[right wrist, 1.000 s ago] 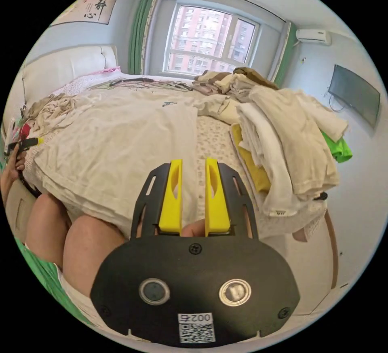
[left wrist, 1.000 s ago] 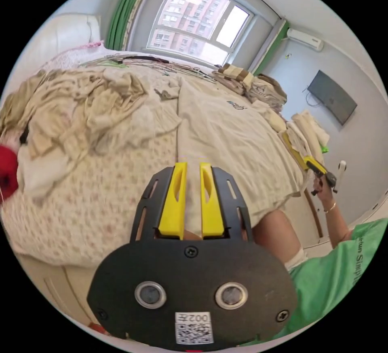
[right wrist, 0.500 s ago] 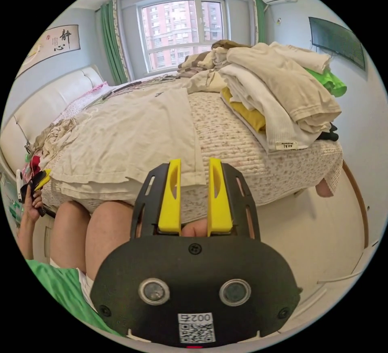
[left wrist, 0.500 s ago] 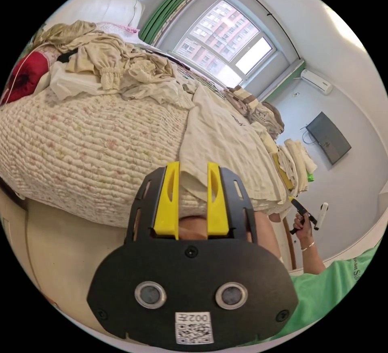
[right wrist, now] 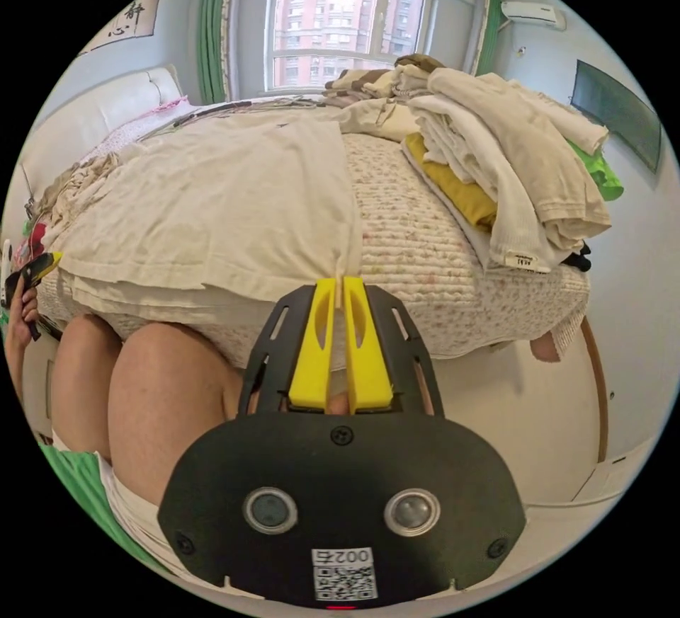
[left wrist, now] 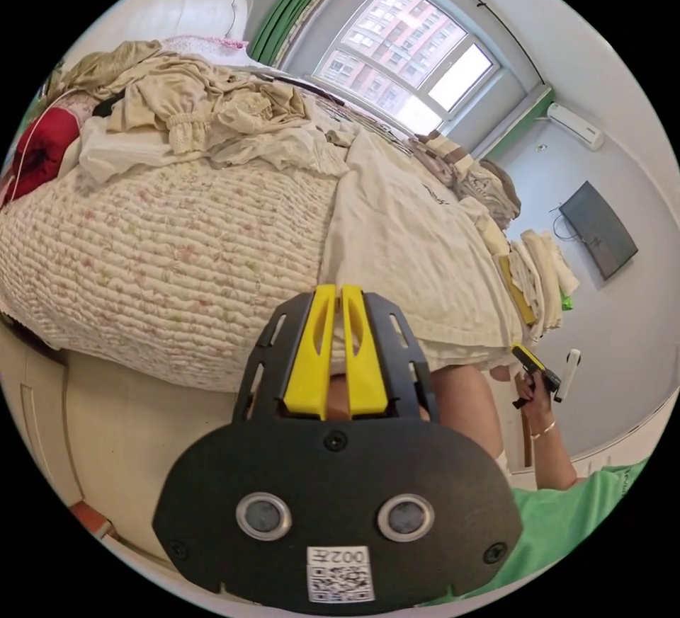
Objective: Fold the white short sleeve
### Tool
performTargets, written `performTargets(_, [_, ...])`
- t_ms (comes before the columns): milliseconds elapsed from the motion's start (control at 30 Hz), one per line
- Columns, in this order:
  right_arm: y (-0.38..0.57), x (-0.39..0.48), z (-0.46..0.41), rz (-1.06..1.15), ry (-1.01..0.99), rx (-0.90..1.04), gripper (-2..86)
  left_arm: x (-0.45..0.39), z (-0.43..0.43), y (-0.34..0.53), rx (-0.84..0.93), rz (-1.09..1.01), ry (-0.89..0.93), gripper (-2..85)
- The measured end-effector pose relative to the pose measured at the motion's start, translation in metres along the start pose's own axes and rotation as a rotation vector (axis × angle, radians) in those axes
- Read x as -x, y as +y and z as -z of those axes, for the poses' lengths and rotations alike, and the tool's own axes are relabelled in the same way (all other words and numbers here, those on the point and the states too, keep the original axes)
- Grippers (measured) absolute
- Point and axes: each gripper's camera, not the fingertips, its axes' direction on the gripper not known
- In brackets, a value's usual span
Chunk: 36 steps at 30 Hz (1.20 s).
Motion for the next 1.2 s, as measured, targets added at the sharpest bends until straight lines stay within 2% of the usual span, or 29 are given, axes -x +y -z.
performTargets(33, [-0.002, -0.005, 0.009, -0.020, 0.028, -0.019, -0.1, 0.000, 0.007, -0.004, -0.014, -0.002, 0.004, -0.8])
performTargets(167, [-0.012, -0.037, 0.056, -0.099, -0.099, -0.107, -0.6, -0.007, 0.038, -0.020, -0.053, -0.052, 0.026, -1.0])
performTargets(233, [-0.013, -0.048, 0.074, -0.131, -0.143, -0.127, -0.6, -0.020, 0.057, -0.026, -0.044, -0.112, -0.027, -1.0])
performTargets(400, [0.003, -0.067, 0.106, -0.207, -0.233, -0.102, -0.6, -0.034, 0.091, -0.012, -0.023, -0.160, -0.052, -1.0])
performTargets(567, [0.031, -0.073, 0.114, -0.199, -0.220, 0.015, -0.2, -0.029, 0.097, 0.017, 0.077, -0.168, -0.054, -1.0])
performTargets(767, [0.037, -0.072, 0.078, -0.273, -0.261, 0.170, 0.1, 0.001, 0.055, 0.045, 0.197, -0.072, -0.056, -0.9])
performTargets(900, [0.030, -0.067, 0.071, -0.315, -0.230, 0.234, 0.3, 0.017, 0.049, 0.050, 0.227, -0.008, -0.208, -0.9])
performTargets(1000, [0.026, -0.073, 0.079, -0.380, -0.085, 0.252, -0.4, 0.028, 0.062, 0.049, 0.201, 0.009, -0.272, -0.9])
performTargets(1067, [0.018, -0.077, 0.094, -0.417, -0.091, 0.218, -0.7, 0.035, 0.067, 0.048, 0.183, 0.032, -0.235, -0.9])
performTargets(1200, [-0.016, -0.054, 0.121, -0.380, -0.135, 0.093, -0.7, 0.040, 0.064, 0.040, 0.113, 0.048, -0.045, -0.8])
